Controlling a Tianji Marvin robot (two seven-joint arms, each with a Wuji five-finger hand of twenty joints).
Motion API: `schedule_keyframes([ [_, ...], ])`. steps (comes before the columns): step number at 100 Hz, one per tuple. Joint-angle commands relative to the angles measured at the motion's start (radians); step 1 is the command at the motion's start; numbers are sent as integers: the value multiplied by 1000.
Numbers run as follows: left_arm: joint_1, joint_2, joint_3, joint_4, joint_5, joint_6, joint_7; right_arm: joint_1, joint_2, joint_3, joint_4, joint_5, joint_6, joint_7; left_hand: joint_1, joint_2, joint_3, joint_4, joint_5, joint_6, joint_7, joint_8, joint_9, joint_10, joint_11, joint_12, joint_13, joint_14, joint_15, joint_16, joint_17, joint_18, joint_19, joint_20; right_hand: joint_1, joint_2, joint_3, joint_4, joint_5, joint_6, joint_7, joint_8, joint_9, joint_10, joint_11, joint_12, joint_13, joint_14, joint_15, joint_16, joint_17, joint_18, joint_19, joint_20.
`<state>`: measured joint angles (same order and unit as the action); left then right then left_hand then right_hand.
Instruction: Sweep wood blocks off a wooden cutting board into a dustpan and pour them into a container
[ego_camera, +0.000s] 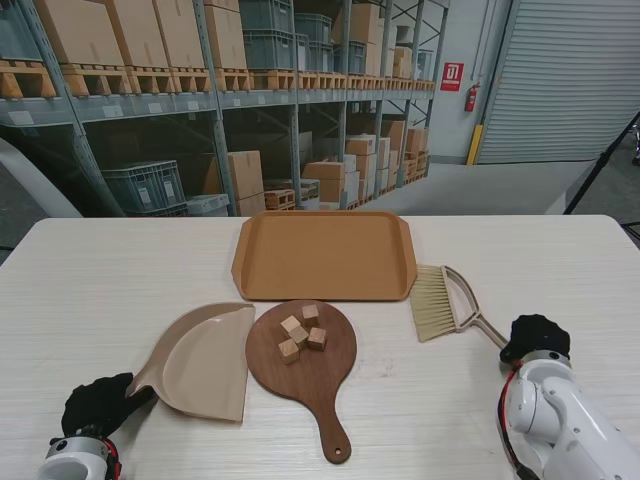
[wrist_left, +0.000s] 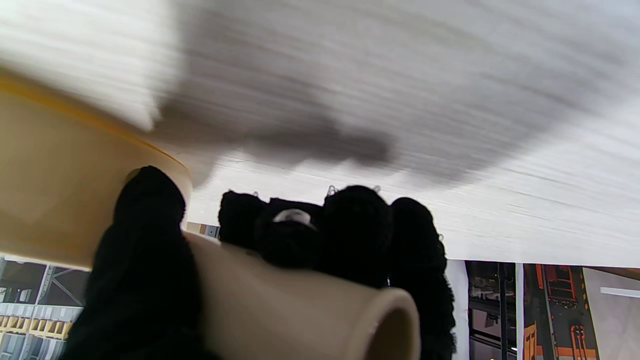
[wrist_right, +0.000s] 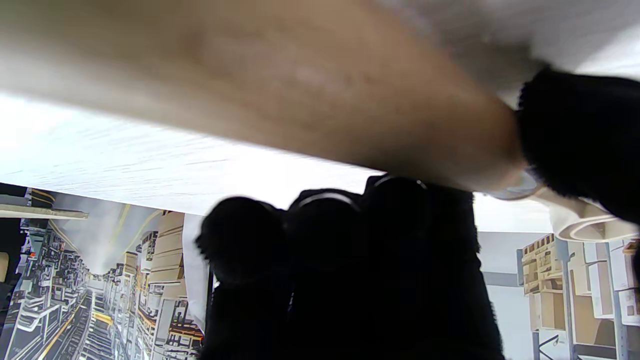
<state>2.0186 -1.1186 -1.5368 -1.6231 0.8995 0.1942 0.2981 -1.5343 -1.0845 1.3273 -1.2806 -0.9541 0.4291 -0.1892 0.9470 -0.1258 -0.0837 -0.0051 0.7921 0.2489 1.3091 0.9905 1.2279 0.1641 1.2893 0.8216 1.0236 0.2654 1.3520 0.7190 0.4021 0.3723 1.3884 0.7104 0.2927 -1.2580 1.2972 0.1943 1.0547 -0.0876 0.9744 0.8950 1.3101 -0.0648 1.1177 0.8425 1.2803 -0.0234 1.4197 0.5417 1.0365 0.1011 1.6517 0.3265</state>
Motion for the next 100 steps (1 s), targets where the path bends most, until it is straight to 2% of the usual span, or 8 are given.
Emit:
schedule_keyframes([
  [1,8,-4,0,2,1,4,-17,-28,-2,0,44,2,20,15,120,182,75,4,88,13,63,7,74,-49,93,31,42,-67,6,8,-15,-3,13,24,776,12,273,121,203,-228,303,110,95,-31,40,11,25,-102,52,17,41,-59,146,13],
  [34,7,-4,-2,3,1,3,-17,-45,-11,32,17,20,31,-5,119,181,75,4,88,13,63,7,74,-49,93,31,42,-67,6,8,-14,-2,14,25,748,19,273,304,245,-216,285,115,135,-8,36,33,19,-114,149,54,51,-189,259,44],
  [49,7,-4,-3,2,1,2,-16,-55,-16,49,-3,40,34,-5,120,181,76,5,91,13,62,6,74,-49,93,31,43,-66,6,8,-14,-3,14,25,751,-4,273,339,263,-212,279,118,135,1,53,45,18,-114,175,72,55,-217,290,53],
  [78,6,-5,-5,3,-2,1,-14,-79,-31,78,-59,87,39,-25,120,180,76,5,92,12,61,5,77,-49,91,29,46,-68,5,7,-13,-1,15,25,761,-51,273,374,266,-204,286,134,135,16,75,50,15,-115,210,96,61,-250,330,64],
  [100,5,-5,-5,4,-4,1,-15,-101,-39,98,-113,104,38,-34,119,180,75,5,92,12,61,4,77,-49,90,29,47,-66,5,7,-13,-1,15,25,761,-60,273,406,267,-201,286,138,134,20,82,50,14,-120,227,105,66,-264,349,71],
])
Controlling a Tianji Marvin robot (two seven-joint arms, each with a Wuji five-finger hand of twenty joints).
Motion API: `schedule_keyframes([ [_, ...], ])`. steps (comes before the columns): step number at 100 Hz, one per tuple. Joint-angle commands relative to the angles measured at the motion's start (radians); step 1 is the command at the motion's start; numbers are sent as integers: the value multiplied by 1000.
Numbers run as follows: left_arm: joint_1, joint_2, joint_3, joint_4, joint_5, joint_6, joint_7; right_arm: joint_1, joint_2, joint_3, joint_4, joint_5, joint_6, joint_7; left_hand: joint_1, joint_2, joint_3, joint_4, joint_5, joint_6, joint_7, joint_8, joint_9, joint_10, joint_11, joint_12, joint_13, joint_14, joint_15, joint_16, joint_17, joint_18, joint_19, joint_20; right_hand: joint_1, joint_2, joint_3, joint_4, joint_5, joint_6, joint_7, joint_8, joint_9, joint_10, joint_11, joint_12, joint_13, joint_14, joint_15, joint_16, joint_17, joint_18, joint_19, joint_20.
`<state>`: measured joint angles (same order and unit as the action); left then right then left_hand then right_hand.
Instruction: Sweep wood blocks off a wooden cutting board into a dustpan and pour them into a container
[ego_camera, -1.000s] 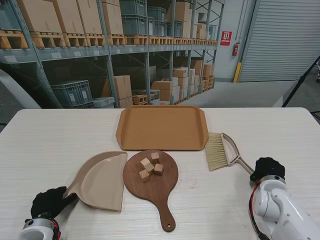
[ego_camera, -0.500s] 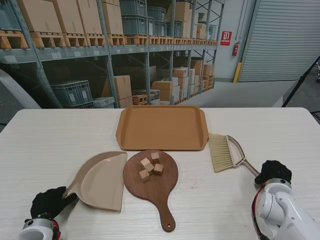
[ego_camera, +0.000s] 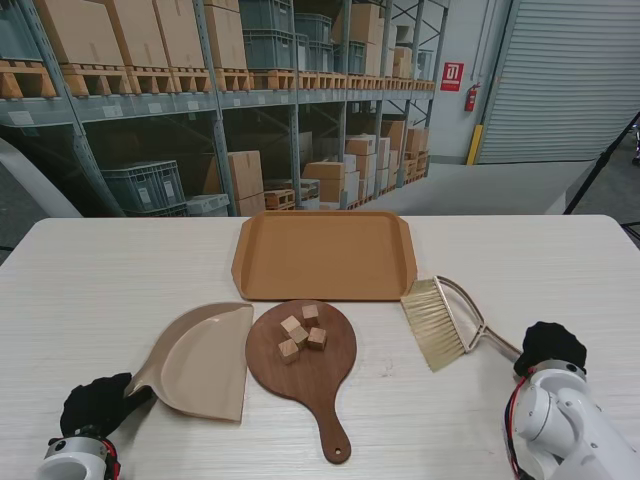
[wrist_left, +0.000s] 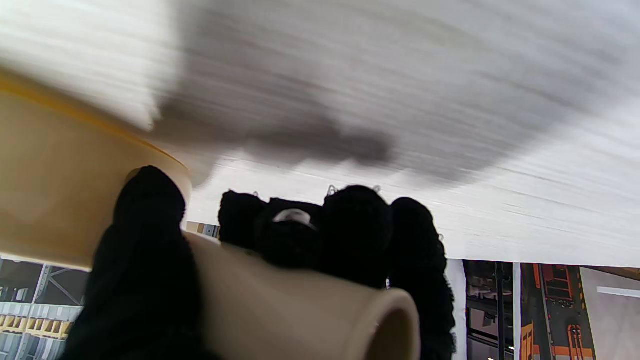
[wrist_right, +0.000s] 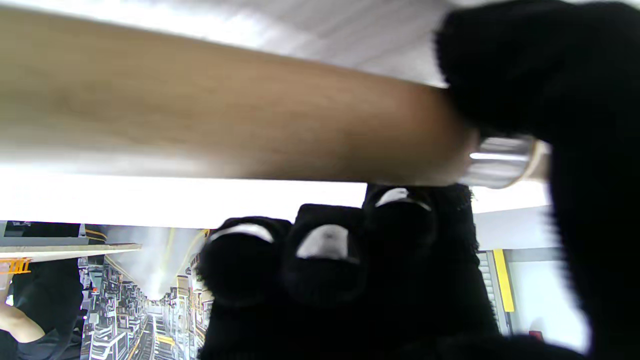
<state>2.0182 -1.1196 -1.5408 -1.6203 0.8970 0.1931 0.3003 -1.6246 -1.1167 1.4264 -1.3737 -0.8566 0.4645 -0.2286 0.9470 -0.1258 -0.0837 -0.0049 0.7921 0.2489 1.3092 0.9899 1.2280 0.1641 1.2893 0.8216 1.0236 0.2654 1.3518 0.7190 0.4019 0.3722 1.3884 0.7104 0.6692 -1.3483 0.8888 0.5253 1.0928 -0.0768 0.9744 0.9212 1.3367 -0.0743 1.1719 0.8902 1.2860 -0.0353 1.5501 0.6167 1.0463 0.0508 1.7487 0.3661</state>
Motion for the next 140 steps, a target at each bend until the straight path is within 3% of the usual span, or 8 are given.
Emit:
schedule_keyframes([
  [1,6,-4,-1,1,-1,2,-17,-11,-7,0,-21,7,3,5,119,181,76,4,92,12,61,5,77,-49,90,29,47,-66,5,7,-12,-1,15,25,384,30,681,76,228,-212,286,112,108,30,29,3,8,-108,97,31,57,-214,253,31],
  [41,6,-5,0,2,-4,6,-15,-14,-16,2,-47,42,10,-7,120,180,76,4,92,12,61,4,77,-49,90,29,46,-66,5,7,-12,-1,15,25,364,69,681,153,229,-210,285,115,107,30,36,-2,9,-122,125,45,70,-235,281,46],
  [44,7,-5,0,1,-4,6,-14,-15,-18,3,-49,48,11,-10,120,180,76,4,92,12,61,4,77,-49,90,29,46,-66,5,7,-12,-2,15,25,382,263,452,549,229,-210,285,116,107,31,41,-8,8,-123,129,47,71,-238,283,50],
  [45,7,-5,0,1,-4,6,-14,-15,-19,3,-49,50,12,-11,119,180,75,4,92,12,61,4,77,-49,90,29,46,-66,5,7,-12,-2,15,25,387,294,413,616,229,-210,285,116,107,31,42,-9,8,-123,130,47,71,-239,284,51],
  [49,7,-5,0,1,-4,7,-14,-16,-21,4,-50,58,11,-15,120,181,76,4,92,12,61,4,77,-49,90,29,46,-66,5,7,-12,-2,15,25,385,336,378,684,229,-210,284,116,107,33,44,-10,8,-123,137,51,75,-241,290,56],
  [61,8,-5,0,1,-4,7,-13,-19,-24,8,-53,76,4,-23,120,180,76,4,92,12,62,4,77,-49,90,29,46,-66,5,7,-12,-1,15,25,364,393,377,706,230,-199,285,113,107,48,48,-16,6,-115,152,61,83,-240,304,72],
  [73,9,-5,-1,0,-5,7,-14,-27,-28,14,-64,94,3,-21,118,181,75,4,92,12,62,4,77,-49,90,28,47,-66,5,7,-12,-1,15,25,297,490,433,655,231,-188,291,102,106,65,48,-24,5,-104,159,65,88,-231,309,86],
  [140,10,-6,-4,0,-5,6,-9,-109,-60,84,-225,225,94,-28,118,180,75,4,95,8,60,2,79,-49,89,28,49,-67,3,5,-11,0,16,25,378,391,353,749,235,-168,318,104,105,83,73,-17,2,-88,192,76,91,-231,336,83],
])
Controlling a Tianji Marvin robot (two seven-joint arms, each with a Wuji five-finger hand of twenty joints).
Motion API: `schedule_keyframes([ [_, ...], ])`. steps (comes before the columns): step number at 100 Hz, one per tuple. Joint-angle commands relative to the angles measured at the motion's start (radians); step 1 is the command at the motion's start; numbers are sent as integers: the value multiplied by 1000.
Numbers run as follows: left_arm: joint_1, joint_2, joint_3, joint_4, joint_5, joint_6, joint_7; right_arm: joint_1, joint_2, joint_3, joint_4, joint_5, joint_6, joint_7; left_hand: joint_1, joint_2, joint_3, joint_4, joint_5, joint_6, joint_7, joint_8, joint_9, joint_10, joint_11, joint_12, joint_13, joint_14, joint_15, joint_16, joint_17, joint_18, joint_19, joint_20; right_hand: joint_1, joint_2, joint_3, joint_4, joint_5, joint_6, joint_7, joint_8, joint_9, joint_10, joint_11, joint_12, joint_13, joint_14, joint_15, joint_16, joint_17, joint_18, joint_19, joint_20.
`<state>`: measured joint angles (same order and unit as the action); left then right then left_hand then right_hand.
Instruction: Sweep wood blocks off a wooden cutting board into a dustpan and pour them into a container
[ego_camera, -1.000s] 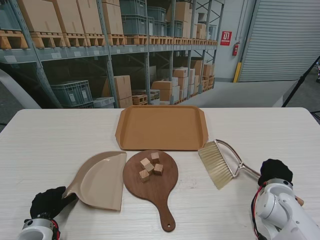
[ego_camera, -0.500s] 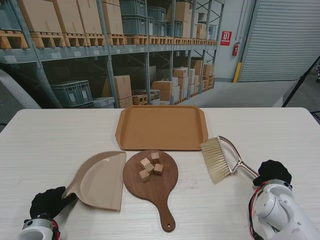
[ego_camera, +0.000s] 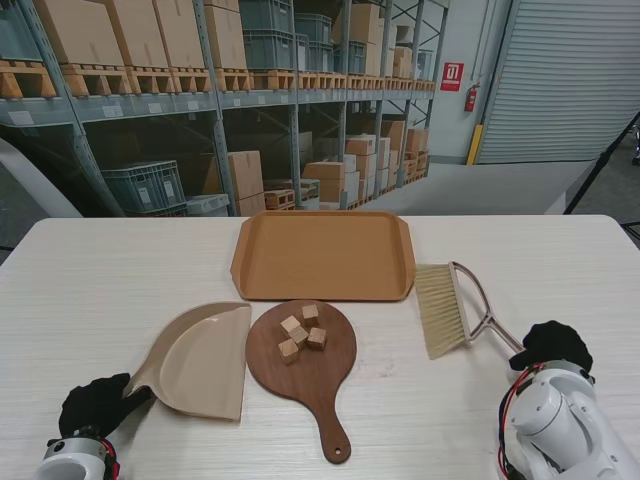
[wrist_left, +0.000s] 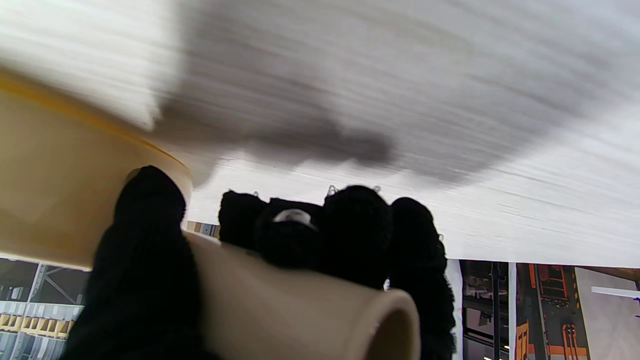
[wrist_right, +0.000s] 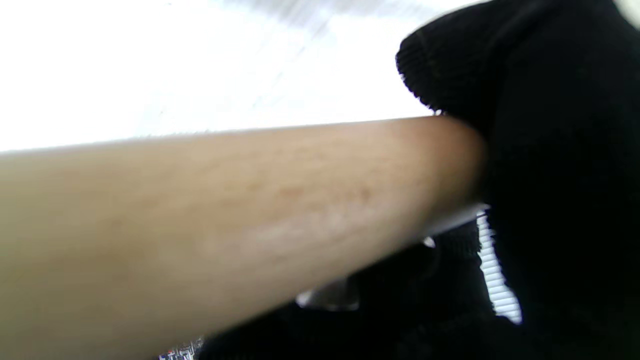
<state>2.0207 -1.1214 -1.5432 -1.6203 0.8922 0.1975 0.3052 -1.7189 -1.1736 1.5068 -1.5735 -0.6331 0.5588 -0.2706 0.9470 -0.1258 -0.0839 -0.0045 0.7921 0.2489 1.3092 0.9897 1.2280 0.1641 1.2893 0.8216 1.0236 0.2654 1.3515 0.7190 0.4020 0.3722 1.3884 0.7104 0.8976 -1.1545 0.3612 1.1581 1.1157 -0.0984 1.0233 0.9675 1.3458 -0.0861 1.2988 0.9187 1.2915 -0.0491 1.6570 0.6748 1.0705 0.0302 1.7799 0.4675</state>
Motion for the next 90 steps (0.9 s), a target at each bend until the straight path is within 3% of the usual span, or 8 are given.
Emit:
schedule_keyframes([
  [1,7,-4,-2,0,0,1,-13,-17,-3,5,-28,2,-1,15,119,180,76,4,95,8,60,2,80,-49,89,28,49,-67,3,5,-11,0,16,25,150,196,880,116,212,-146,269,58,96,95,-54,-45,-3,-74,86,19,66,-210,305,-19],
  [24,7,-5,-2,2,0,0,-11,-64,-5,30,-97,20,-18,24,119,180,76,4,95,8,60,2,81,-49,86,26,51,-67,3,5,-11,0,16,25,160,177,873,112,212,-142,267,58,96,99,-57,-46,-4,-71,83,15,64,-207,302,-24],
  [90,1,-5,-3,6,-3,-5,-11,-176,-13,47,-283,207,-1,104,119,179,76,4,98,12,59,1,83,-48,86,26,52,-66,3,4,-10,1,16,26,177,156,859,138,213,-125,271,64,96,114,-50,-40,-5,-58,93,13,64,-204,314,-31],
])
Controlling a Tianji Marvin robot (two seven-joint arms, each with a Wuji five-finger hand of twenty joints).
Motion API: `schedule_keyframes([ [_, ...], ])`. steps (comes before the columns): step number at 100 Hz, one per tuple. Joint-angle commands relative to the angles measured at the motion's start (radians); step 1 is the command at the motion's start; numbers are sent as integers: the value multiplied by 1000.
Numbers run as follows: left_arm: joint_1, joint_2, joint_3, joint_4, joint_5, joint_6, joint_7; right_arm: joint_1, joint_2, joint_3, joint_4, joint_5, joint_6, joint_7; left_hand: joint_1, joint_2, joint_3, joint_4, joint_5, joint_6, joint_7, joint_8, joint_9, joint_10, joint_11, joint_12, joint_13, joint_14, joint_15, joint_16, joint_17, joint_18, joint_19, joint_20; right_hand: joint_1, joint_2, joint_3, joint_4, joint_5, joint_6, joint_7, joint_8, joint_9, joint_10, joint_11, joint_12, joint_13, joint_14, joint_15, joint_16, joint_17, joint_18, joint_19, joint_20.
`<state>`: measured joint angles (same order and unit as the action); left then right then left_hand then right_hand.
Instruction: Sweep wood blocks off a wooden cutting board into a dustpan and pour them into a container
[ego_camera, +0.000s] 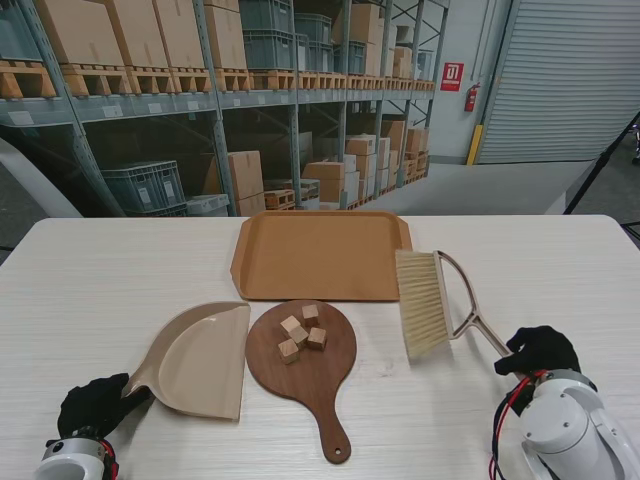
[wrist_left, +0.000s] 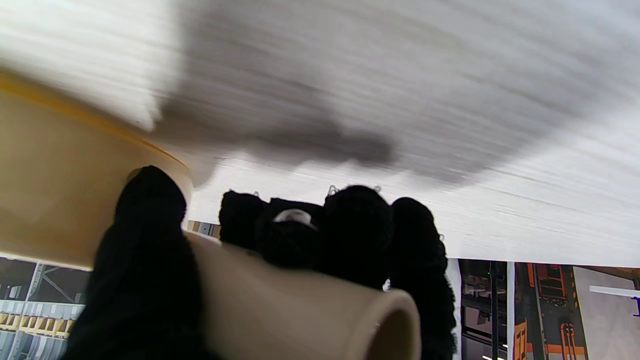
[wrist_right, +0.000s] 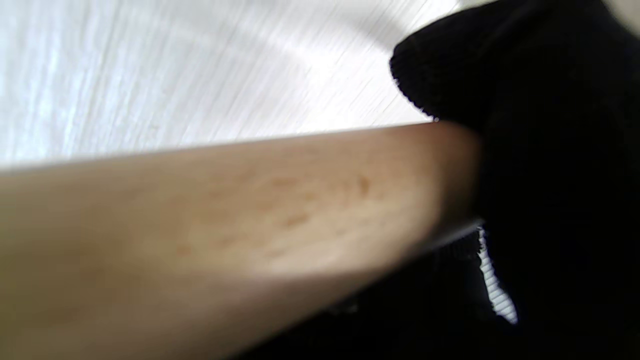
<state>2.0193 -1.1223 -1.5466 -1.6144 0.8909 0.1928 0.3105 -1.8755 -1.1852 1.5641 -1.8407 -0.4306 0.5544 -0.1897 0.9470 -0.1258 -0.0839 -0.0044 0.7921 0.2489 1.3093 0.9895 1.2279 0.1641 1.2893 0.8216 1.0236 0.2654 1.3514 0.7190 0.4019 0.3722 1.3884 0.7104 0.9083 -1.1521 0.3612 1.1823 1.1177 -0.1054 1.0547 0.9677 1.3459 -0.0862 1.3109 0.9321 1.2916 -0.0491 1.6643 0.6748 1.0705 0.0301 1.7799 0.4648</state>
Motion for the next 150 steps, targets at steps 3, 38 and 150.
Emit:
schedule_keyframes([
  [3,2,-4,1,1,-2,-1,-16,-24,0,-13,-21,9,5,30,120,179,76,4,98,12,59,1,83,-49,86,26,52,-66,4,4,-10,1,17,26,167,154,858,115,212,-118,240,63,96,115,-61,-53,-5,-58,86,13,65,-203,314,-28],
  [38,-3,-4,3,6,-5,-3,-11,-36,12,-68,-46,71,62,108,120,179,76,4,100,11,60,1,83,-50,86,26,52,-65,4,5,-10,0,17,26,170,159,851,137,212,-114,240,64,95,119,-57,-55,-6,-57,90,14,67,-204,314,-22],
  [150,-8,1,1,9,2,-29,-31,177,-4,-299,52,234,228,152,119,174,76,4,103,13,59,0,87,-48,85,27,54,-66,4,5,-9,3,17,26,173,167,836,149,211,-111,236,62,94,119,-61,-60,-6,-59,87,10,66,-203,314,-23],
])
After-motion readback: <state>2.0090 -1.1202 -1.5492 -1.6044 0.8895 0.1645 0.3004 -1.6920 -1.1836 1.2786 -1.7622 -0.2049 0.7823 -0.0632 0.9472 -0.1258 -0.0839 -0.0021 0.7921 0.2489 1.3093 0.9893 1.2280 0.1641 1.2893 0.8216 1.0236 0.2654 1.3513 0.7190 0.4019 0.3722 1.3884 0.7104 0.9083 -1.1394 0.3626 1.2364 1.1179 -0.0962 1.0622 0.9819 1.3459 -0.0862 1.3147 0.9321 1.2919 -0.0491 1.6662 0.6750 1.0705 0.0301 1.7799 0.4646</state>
